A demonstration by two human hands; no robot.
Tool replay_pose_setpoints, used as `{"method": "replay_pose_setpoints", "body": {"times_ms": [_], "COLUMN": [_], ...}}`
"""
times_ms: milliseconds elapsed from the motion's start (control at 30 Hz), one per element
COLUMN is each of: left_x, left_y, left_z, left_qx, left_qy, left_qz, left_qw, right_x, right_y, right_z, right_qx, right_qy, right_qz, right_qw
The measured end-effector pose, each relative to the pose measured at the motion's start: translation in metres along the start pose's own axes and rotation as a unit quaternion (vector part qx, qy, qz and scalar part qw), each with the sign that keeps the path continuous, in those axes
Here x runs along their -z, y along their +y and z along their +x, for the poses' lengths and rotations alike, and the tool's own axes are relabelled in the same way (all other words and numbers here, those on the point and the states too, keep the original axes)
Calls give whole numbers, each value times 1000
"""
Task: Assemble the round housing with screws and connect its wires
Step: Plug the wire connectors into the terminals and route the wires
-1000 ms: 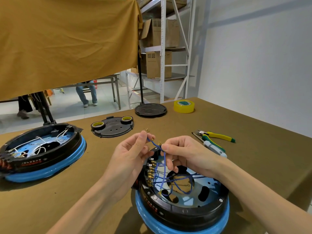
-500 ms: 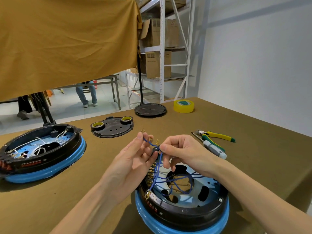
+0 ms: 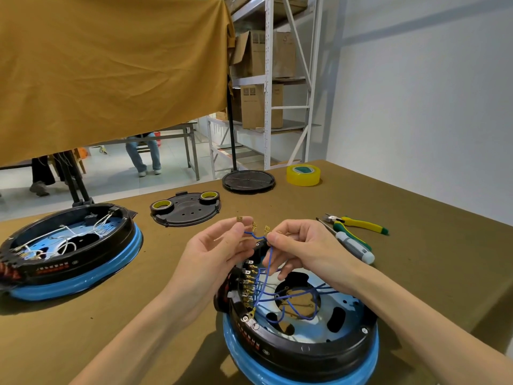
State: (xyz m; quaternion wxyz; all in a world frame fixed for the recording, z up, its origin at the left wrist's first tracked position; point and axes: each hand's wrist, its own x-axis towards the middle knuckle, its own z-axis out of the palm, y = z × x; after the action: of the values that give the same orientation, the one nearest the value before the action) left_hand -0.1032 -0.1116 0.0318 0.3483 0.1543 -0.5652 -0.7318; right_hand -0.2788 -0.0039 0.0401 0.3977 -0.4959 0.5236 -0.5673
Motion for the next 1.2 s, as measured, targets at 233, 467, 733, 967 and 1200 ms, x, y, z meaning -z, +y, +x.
{"method": "replay_pose_setpoints", "body": {"times_ms": [233, 467, 733, 967, 1200], "left_x": [9, 7, 12, 14, 9], "left_y": [4, 11, 32, 33, 20], "left_z": [3, 2, 1, 2, 2], "left_qx": [-64, -37, 13, 10, 4], "left_qy": [61, 17, -71, -72, -81], "left_qz": [137, 223, 306, 335, 362], "left_qw": [987, 974, 949, 939, 929], "right_x": [6, 10, 3, 3, 9], "right_y": [-1, -9, -15, -12, -1], "right_z": [3, 3, 1, 3, 8], "right_qx": [-10, -65, -112, -100, -75], "right_qy": [9, -47, -44, -39, -68], "right_qz": [97, 210, 209, 195, 164], "right_qw": [995, 974, 970, 975, 981]}}
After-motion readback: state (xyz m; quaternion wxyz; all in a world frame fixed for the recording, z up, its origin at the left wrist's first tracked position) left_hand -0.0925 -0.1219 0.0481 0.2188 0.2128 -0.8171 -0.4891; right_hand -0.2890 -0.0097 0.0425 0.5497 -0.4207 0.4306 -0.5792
